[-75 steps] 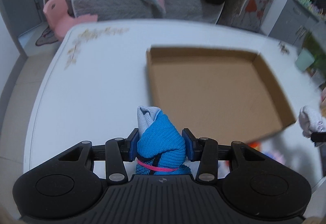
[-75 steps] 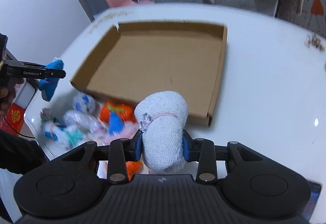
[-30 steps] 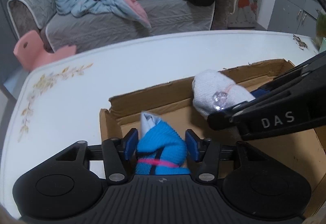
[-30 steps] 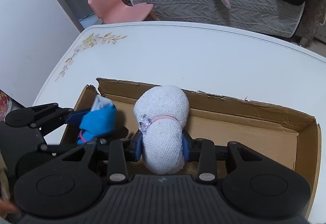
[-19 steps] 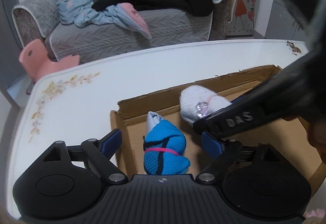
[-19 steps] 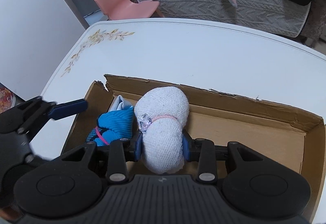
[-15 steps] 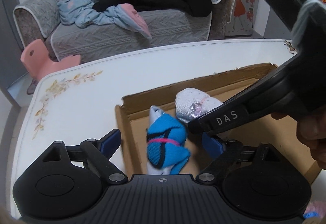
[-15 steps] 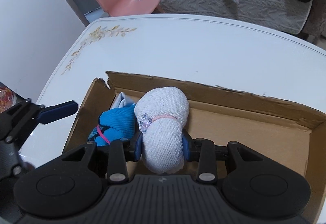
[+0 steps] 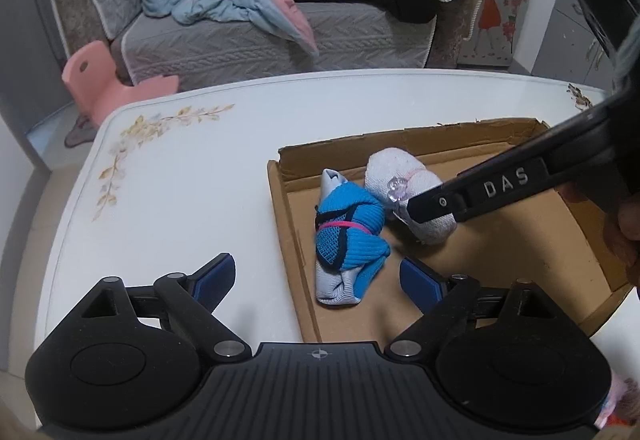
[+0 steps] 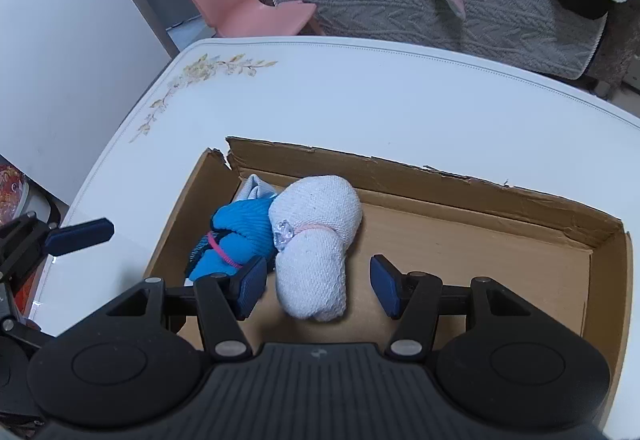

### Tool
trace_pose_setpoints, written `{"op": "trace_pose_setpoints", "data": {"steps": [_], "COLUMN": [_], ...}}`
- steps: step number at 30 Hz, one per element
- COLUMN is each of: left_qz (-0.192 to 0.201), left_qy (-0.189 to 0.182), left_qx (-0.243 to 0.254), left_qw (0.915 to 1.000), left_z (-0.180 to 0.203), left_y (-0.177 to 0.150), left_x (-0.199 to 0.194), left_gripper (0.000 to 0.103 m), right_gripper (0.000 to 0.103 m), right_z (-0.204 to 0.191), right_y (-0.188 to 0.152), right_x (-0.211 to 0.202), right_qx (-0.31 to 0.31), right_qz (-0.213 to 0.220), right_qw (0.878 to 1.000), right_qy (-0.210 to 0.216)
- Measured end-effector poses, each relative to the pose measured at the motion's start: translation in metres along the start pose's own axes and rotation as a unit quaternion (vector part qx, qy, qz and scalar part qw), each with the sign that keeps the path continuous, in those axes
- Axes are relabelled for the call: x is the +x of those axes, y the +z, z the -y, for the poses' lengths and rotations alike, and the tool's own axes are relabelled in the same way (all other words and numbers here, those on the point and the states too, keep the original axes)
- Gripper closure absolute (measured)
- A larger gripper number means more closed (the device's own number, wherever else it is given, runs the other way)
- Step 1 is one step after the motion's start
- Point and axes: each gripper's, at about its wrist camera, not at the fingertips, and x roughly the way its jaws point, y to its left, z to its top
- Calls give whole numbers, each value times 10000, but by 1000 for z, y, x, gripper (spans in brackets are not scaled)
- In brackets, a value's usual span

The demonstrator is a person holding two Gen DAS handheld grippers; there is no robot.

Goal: Organize objects
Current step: 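Carry both bundles into the cardboard tray and open both grippers, then grasp the orange wrapped package with the right gripper while the left grasps the grey sock bundle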

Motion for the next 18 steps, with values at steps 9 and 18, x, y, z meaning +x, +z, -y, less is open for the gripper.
{"op": "trace_pose_setpoints", "data": {"steps": [9,18], "left_qz": [-213,-131], "left_qy": [130,-21], "left_qx": [-102,-14], "left_qw": [9996,9999], "left_z": [-2,7], "left_y": [0,-8], "left_x": [-12,-51], "left_gripper": [9,7], "right_gripper": [49,46], "right_z": [-12,-23], "right_y": [-10,-29], "right_x": [-12,-48], "right_qx": [-186,-290], "right_qz": [-42,45], "right_qw": [9997,9994], "right_qy": [-122,-188]}}
